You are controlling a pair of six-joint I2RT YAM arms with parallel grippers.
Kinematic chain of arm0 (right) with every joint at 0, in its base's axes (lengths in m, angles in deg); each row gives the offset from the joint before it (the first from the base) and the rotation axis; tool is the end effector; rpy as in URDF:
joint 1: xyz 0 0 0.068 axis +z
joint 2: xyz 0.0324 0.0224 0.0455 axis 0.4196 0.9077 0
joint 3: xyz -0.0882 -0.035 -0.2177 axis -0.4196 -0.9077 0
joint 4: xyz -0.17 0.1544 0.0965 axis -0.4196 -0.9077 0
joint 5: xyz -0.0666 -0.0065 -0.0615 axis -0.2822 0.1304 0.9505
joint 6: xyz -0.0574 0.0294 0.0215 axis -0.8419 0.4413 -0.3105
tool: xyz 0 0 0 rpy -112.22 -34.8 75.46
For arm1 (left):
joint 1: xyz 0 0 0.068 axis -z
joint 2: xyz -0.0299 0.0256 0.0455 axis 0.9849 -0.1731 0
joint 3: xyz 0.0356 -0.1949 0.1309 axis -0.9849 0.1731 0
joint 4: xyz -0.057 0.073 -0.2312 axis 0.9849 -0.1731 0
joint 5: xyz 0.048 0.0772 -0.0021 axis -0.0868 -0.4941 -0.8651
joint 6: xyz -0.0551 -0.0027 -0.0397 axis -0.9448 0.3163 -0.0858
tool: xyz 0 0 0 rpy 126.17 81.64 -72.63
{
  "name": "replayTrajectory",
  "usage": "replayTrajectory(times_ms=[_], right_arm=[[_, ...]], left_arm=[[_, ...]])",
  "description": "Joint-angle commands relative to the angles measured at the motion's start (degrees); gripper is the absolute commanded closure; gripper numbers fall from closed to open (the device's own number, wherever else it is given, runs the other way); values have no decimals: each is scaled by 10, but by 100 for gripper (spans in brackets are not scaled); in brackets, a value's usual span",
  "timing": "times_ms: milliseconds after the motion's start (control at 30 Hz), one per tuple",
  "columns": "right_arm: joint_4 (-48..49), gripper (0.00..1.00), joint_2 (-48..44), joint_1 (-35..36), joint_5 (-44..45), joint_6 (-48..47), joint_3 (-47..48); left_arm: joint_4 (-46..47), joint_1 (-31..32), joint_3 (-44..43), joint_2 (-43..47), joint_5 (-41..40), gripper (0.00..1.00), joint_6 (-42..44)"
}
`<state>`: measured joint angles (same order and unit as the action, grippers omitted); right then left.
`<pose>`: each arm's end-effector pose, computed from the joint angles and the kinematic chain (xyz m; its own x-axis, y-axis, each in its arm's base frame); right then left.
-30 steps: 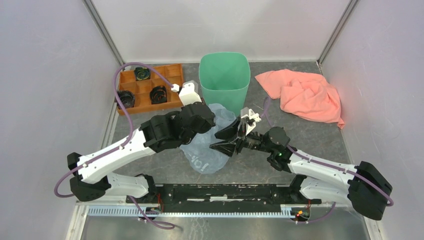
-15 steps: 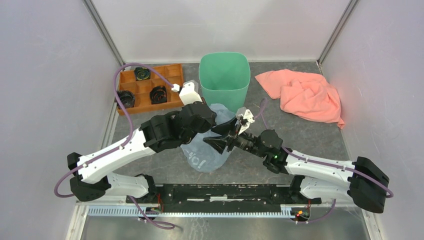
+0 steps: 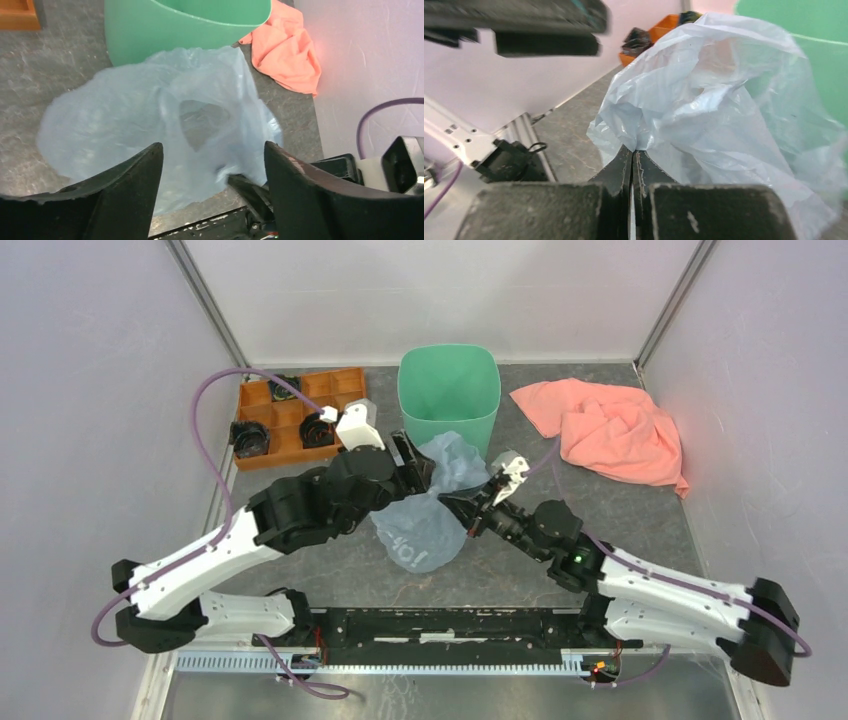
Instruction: Put the trash bags into the trash bin
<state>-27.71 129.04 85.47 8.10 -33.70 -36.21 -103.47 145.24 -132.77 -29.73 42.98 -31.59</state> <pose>0.1300 0.2211 0.2754 -0.2438 0.2708 -0.9312 -0.7863 0.5069 0.3533 0.1289 -0.2005 0.3722 -0.5351 -0.3897 -0.7495 0.1193 0.8435 -0.5238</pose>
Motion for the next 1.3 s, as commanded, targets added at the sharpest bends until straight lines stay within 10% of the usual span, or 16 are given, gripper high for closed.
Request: replayTrajectory(times_ms=[0,367,567,767,1267], right_arm=[[-156,100,-98,2,107,-51,2],[-446,100,-290,3,279,-107,101],[-484,99,-300,3,291,-135,182],[-458,99,-227,3,290,-222,315],[-315,99,92,2,117,-448,682]], left_arm=[[-44,-10,-58,12,-27,13,76],[-23,-281,-211,-153,190,7,221],[-50,-330,-366,-332,164,14,269],[-62,-345,-389,-424,151,40,280],[-17,-338,-193,-302,231,96,251]])
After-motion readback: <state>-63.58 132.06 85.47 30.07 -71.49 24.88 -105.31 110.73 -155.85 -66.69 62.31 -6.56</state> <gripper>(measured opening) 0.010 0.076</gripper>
